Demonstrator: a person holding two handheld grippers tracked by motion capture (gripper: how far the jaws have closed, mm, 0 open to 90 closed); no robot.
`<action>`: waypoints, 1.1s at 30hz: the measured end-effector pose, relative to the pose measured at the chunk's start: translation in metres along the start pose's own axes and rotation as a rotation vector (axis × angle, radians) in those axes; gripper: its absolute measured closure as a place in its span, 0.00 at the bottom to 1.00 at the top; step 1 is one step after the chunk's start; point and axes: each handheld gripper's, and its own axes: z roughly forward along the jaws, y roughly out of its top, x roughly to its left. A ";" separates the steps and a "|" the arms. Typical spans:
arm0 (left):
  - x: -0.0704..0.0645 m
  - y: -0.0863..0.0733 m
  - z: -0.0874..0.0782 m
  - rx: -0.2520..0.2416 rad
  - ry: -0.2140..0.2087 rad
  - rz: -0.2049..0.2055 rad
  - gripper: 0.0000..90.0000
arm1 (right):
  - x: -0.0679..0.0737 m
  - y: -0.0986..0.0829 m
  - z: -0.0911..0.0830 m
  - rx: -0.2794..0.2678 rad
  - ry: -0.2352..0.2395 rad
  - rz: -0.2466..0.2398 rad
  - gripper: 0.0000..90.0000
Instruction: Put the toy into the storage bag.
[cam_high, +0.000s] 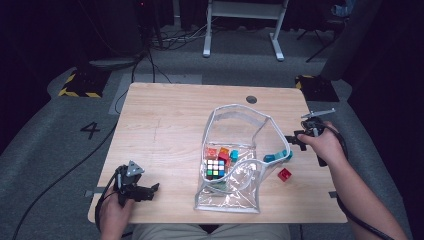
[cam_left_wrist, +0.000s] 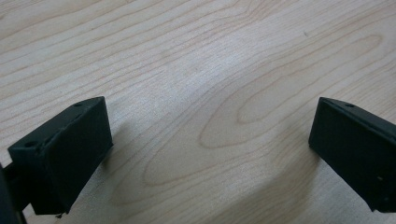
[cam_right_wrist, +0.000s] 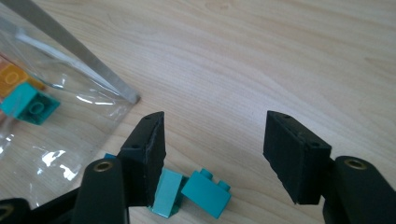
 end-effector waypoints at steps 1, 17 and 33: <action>0.000 0.000 0.000 0.001 0.000 0.001 0.00 | 0.000 -0.002 0.002 0.004 0.001 0.004 0.44; 0.000 0.000 0.000 0.001 0.000 0.001 0.00 | -0.005 -0.032 0.033 0.088 -0.010 0.028 0.46; 0.000 0.000 0.000 0.001 0.000 0.001 0.00 | -0.015 -0.045 0.032 0.134 -0.044 0.012 0.66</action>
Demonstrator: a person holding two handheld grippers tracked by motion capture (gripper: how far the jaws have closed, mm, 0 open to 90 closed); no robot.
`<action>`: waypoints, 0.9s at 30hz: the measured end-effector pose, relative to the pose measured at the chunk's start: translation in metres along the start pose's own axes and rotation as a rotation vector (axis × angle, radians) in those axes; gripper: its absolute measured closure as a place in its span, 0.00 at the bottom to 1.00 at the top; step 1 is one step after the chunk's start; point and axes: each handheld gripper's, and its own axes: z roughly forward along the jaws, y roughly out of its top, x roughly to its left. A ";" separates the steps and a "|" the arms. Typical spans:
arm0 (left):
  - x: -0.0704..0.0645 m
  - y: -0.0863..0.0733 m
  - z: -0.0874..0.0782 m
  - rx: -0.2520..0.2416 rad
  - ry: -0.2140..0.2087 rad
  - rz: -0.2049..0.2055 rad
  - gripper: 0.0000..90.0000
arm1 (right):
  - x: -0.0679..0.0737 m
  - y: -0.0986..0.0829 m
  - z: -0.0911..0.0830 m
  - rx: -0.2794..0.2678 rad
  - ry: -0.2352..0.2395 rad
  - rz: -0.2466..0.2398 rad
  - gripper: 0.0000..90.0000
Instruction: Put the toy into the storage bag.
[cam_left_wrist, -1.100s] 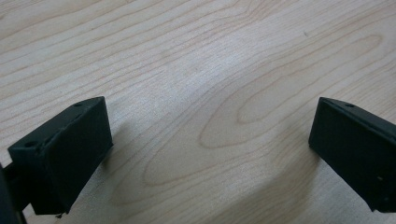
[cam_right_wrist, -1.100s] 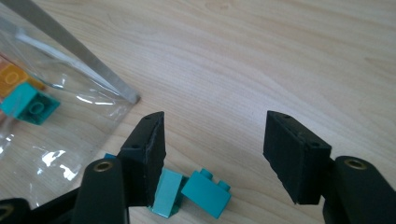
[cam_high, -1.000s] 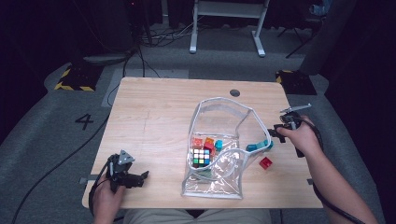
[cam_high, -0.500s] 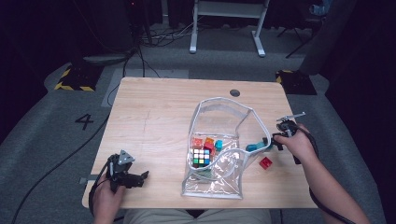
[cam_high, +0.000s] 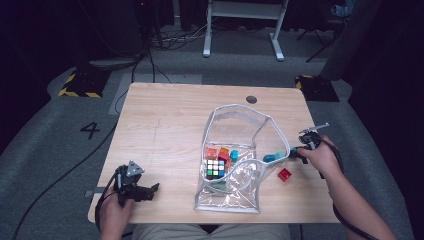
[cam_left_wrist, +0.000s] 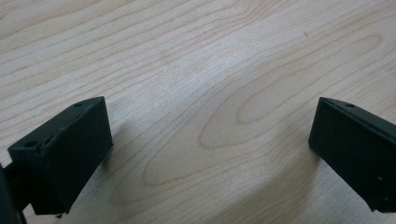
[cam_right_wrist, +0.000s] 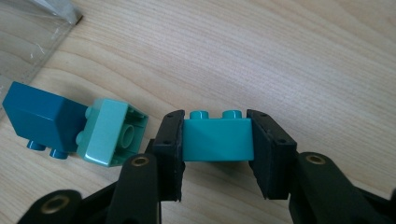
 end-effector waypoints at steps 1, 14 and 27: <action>0.000 0.000 0.000 0.000 0.000 0.000 0.00 | 0.000 0.000 -0.001 -0.008 0.001 0.002 0.66; 0.000 0.000 0.000 0.002 0.000 0.003 0.00 | 0.007 0.016 -0.037 -0.086 0.021 -0.019 0.65; 0.000 0.000 0.000 0.002 -0.001 0.001 0.00 | 0.013 0.032 -0.079 -0.190 0.049 -0.027 0.66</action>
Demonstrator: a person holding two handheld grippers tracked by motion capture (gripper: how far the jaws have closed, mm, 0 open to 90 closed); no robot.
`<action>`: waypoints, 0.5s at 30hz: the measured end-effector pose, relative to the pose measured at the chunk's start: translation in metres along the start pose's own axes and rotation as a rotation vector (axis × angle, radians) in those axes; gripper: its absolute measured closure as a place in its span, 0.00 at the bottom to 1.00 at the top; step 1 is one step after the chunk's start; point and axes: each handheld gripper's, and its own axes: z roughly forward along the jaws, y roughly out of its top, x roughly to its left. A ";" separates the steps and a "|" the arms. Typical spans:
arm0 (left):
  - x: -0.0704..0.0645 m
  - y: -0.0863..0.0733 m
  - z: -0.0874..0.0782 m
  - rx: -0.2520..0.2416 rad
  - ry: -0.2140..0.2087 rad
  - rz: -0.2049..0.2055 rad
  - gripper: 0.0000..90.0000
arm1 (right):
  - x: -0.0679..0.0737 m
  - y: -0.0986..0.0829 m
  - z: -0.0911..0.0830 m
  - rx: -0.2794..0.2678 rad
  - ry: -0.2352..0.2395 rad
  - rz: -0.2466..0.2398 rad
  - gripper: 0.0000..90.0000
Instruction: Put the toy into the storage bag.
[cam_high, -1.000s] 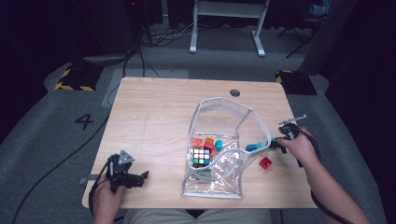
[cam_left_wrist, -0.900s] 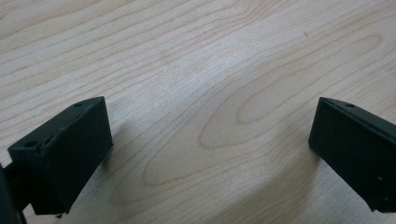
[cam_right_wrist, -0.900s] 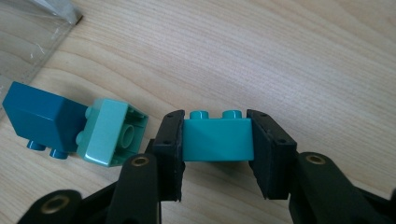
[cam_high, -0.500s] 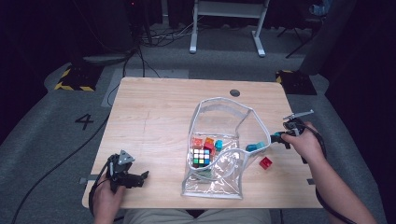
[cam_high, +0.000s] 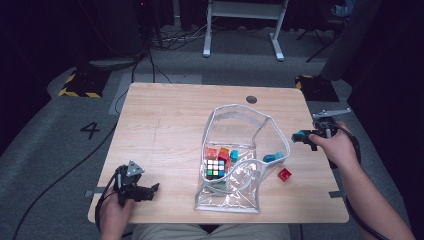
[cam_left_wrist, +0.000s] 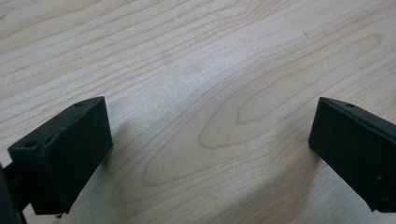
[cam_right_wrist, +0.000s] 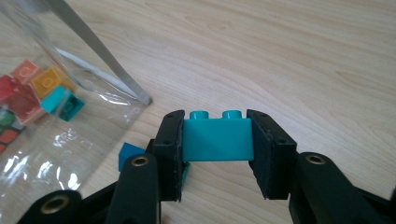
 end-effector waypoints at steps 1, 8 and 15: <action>0.000 0.000 0.000 0.000 0.000 0.000 0.00 | 0.000 0.002 -0.003 -0.011 -0.001 -0.006 0.66; 0.000 0.000 0.000 0.000 0.000 0.000 0.00 | 0.007 0.013 -0.019 -0.051 0.017 -0.018 0.66; 0.000 0.000 0.000 0.003 -0.003 0.002 0.00 | 0.018 0.026 -0.033 -0.092 0.034 -0.050 0.66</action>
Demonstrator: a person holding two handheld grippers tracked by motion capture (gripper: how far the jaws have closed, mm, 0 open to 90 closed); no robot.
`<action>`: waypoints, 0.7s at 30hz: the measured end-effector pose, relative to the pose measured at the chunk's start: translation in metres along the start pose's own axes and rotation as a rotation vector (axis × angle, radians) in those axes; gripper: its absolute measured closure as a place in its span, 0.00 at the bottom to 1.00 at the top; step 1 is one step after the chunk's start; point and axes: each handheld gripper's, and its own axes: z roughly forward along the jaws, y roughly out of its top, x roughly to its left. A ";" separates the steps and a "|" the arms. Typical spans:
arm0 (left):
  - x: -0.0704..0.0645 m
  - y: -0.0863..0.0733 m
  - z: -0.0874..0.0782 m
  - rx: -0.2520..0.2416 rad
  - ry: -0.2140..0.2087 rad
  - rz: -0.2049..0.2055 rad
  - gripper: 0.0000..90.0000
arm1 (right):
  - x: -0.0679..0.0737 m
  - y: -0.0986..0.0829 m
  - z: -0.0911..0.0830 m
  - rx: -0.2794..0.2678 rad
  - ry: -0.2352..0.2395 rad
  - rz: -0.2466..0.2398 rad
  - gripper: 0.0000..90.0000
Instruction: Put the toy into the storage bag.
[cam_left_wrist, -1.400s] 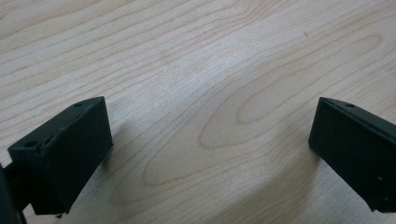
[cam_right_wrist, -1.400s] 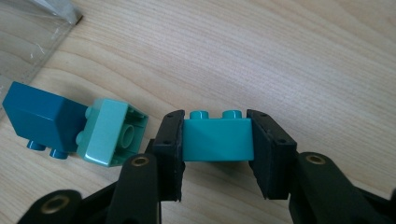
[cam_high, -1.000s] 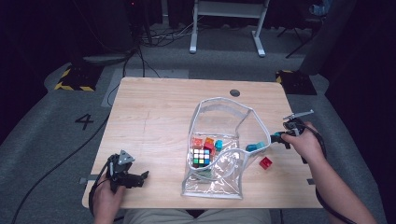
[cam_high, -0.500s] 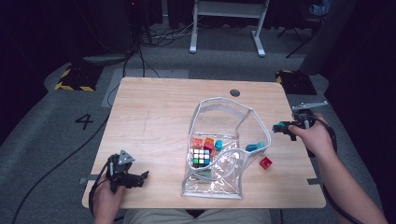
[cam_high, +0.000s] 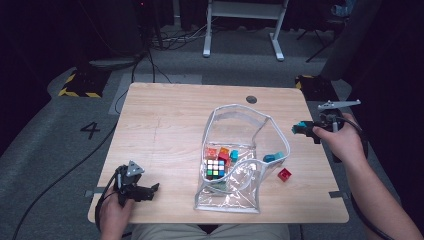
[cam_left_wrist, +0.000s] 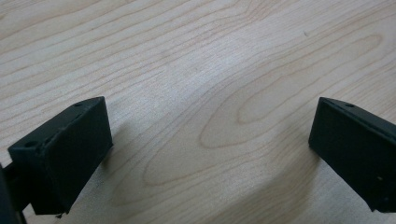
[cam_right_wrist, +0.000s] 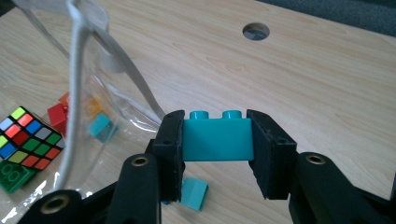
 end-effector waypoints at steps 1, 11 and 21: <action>0.000 0.000 0.000 0.000 0.000 0.000 0.00 | 0.002 0.002 -0.002 -0.005 0.001 -0.007 0.66; -0.002 -0.001 0.000 -0.003 0.015 -0.011 0.00 | 0.025 0.027 -0.010 -0.027 0.029 -0.070 0.66; -0.002 0.000 0.000 0.000 0.016 -0.010 0.00 | 0.046 0.046 -0.013 -0.037 0.057 -0.106 0.66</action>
